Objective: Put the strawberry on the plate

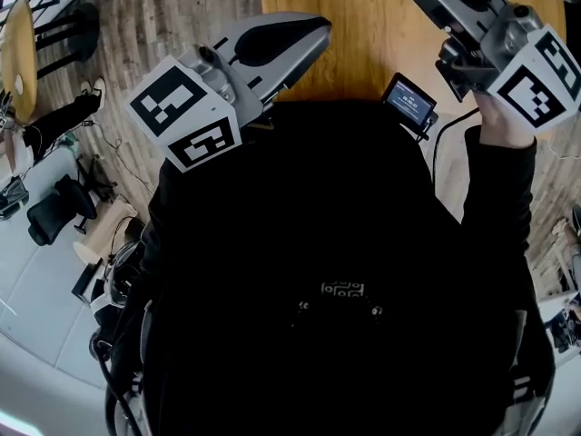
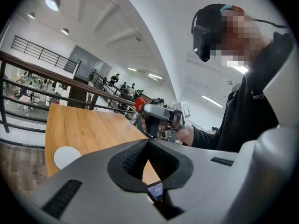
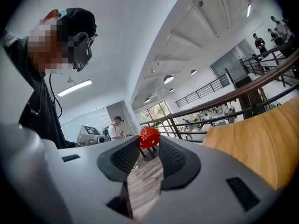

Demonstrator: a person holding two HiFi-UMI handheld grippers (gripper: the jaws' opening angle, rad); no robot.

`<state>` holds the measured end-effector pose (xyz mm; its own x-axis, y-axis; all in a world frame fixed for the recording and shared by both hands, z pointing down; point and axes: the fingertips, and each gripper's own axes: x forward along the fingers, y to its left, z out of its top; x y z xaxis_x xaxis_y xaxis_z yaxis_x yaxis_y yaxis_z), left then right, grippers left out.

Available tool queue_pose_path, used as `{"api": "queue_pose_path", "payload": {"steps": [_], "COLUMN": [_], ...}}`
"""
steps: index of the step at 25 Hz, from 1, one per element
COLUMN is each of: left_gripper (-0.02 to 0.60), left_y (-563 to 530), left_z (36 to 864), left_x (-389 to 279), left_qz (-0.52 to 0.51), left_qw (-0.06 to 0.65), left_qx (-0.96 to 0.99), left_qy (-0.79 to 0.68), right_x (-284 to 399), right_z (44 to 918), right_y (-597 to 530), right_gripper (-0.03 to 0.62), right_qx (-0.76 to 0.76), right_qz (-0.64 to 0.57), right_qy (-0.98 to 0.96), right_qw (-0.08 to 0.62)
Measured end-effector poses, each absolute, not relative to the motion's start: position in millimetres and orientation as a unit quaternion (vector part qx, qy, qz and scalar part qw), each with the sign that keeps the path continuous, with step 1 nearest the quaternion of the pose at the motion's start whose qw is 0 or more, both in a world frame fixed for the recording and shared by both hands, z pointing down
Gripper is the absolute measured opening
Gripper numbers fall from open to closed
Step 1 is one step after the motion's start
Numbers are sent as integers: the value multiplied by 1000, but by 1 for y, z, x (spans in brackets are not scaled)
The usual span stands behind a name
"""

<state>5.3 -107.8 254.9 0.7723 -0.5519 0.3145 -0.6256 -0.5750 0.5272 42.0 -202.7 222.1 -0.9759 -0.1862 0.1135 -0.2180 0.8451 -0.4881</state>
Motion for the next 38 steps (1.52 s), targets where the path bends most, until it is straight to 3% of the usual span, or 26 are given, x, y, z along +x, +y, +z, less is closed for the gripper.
{"api": "queue_pose_path", "payload": {"steps": [15,38], "left_gripper": [0,0], "left_y": [-153,-143], "left_z": [276,267], "left_x": [-40,-42], "left_qz": [13,-8], "left_qw": [340,349], "left_qx": [884,884], "left_qy": [-321,-310], "right_x": [38,35], "right_z": [243,241], "right_y": [-224,-223], "right_gripper": [135,135], "right_qx": [184,191], "right_qz": [272,263], "right_qy": [-943,-942], "right_qw": [53,80]}}
